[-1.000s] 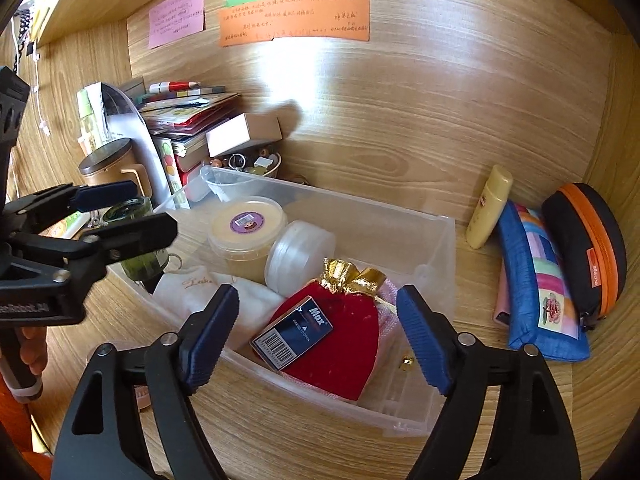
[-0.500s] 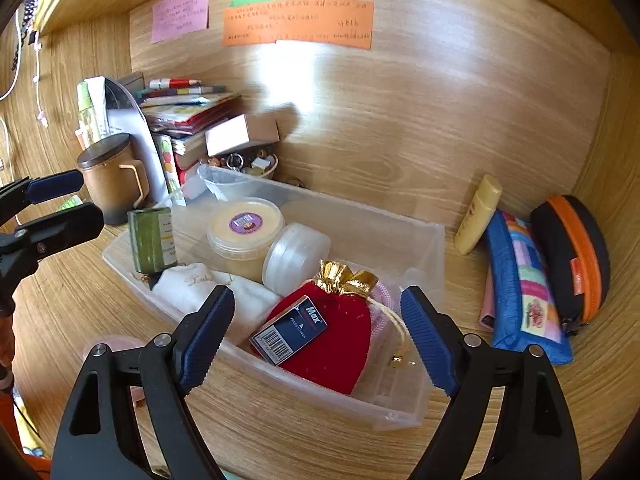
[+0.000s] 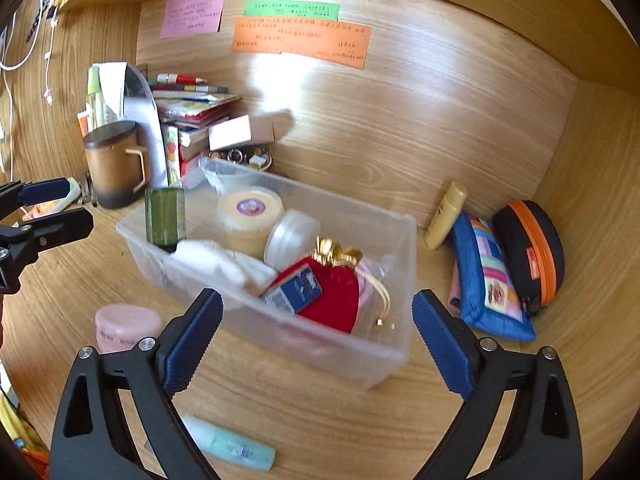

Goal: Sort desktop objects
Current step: 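Withdraw both grippers and move toward the pink round box and light blue tube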

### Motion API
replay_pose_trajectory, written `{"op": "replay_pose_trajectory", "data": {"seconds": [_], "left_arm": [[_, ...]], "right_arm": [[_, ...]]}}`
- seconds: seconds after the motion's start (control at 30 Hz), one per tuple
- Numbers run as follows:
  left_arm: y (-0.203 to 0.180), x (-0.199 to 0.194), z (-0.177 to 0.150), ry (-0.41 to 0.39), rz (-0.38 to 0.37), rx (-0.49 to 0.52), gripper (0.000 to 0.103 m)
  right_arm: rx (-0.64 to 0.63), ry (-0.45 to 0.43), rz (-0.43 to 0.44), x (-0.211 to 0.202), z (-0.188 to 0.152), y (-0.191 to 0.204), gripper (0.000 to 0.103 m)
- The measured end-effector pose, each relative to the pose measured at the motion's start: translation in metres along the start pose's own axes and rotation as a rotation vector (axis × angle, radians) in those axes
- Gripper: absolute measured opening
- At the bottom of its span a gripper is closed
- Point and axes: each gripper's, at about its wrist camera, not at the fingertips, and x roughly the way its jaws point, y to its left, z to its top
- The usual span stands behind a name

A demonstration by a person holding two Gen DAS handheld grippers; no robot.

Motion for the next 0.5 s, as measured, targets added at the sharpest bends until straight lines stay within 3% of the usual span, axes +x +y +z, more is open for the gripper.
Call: {"op": "replay_pose_trajectory", "data": {"seconds": [0.2,0.5], "left_arm": [[-0.006,0.006,-0.019,0.047,-0.042,0.004,0.095],[-0.019,0.018,-0.043,0.128,-0.097,0.001,0.095]], "right_arm": [[0.015,0.042,-0.018,-0.004,-0.023,0.009,0.095],[0.045,0.16,0.026,0.009,-0.055,0.019,0.095]]}}
